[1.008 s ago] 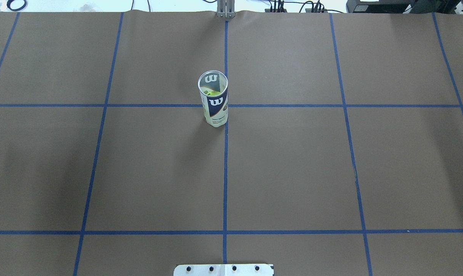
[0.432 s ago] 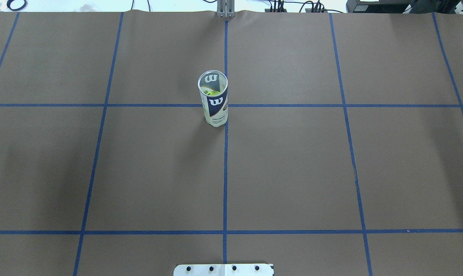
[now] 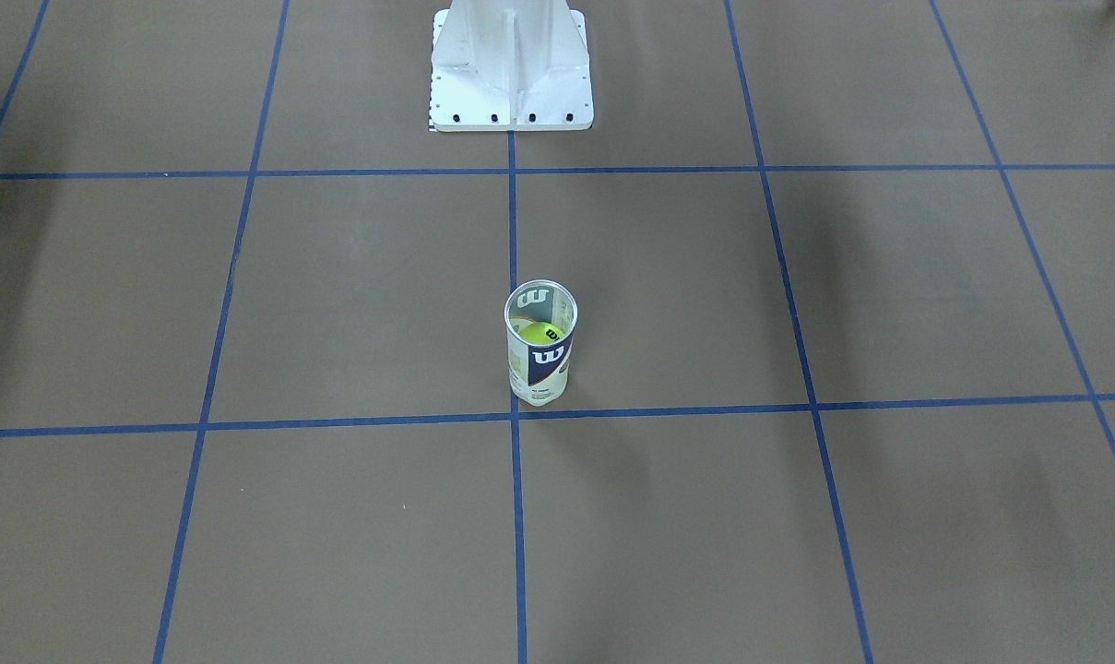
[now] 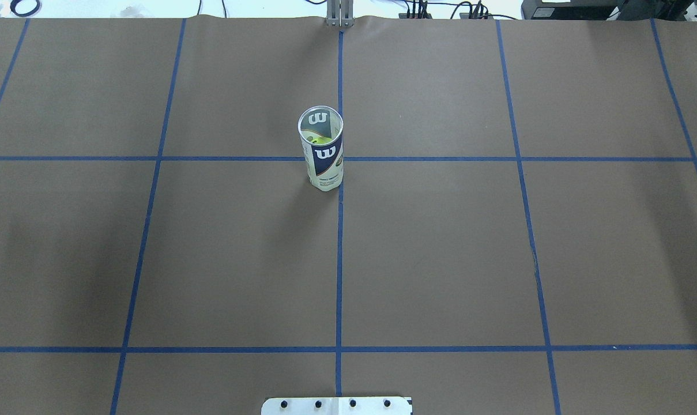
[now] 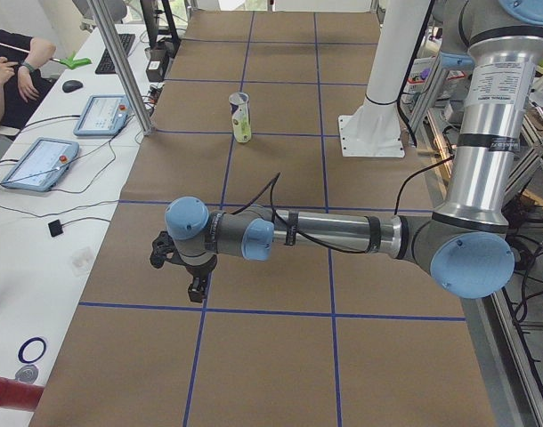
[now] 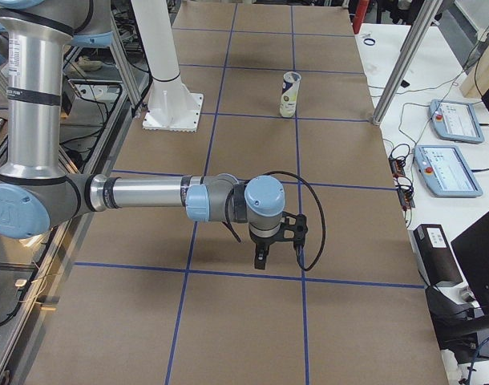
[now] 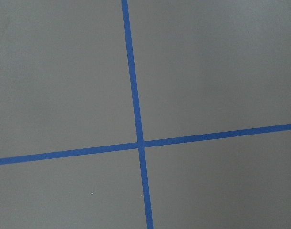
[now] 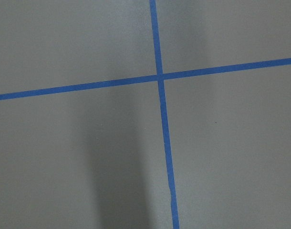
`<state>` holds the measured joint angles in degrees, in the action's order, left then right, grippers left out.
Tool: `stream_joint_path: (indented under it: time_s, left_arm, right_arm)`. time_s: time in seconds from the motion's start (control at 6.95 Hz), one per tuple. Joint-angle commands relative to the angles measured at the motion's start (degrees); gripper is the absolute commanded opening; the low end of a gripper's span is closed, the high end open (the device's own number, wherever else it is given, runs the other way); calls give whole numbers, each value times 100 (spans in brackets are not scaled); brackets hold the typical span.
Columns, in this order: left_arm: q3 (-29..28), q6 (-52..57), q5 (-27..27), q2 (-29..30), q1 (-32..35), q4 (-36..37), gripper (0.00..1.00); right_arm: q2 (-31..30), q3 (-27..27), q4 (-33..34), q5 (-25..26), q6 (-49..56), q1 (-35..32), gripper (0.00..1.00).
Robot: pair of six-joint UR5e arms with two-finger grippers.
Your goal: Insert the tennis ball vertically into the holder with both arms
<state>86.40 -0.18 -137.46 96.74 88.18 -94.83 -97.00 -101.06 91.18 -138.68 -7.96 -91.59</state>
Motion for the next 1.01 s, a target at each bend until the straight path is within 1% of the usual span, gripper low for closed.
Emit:
stream_joint_path:
  time_s: [0.0,0.43,0.86]
  left_arm:
    - [0,0,0,-15,-2,-1,100]
    - [-9,0,9,-15,-2,-1,100]
    - [-9,0,9,-15,-2,-1,100]
  right_arm:
    - [-12,7,-3,7,31,1,100]
    - [-12,16,-3,25,40,1,100]
    - [-65,43,-162,16,32,1,100]
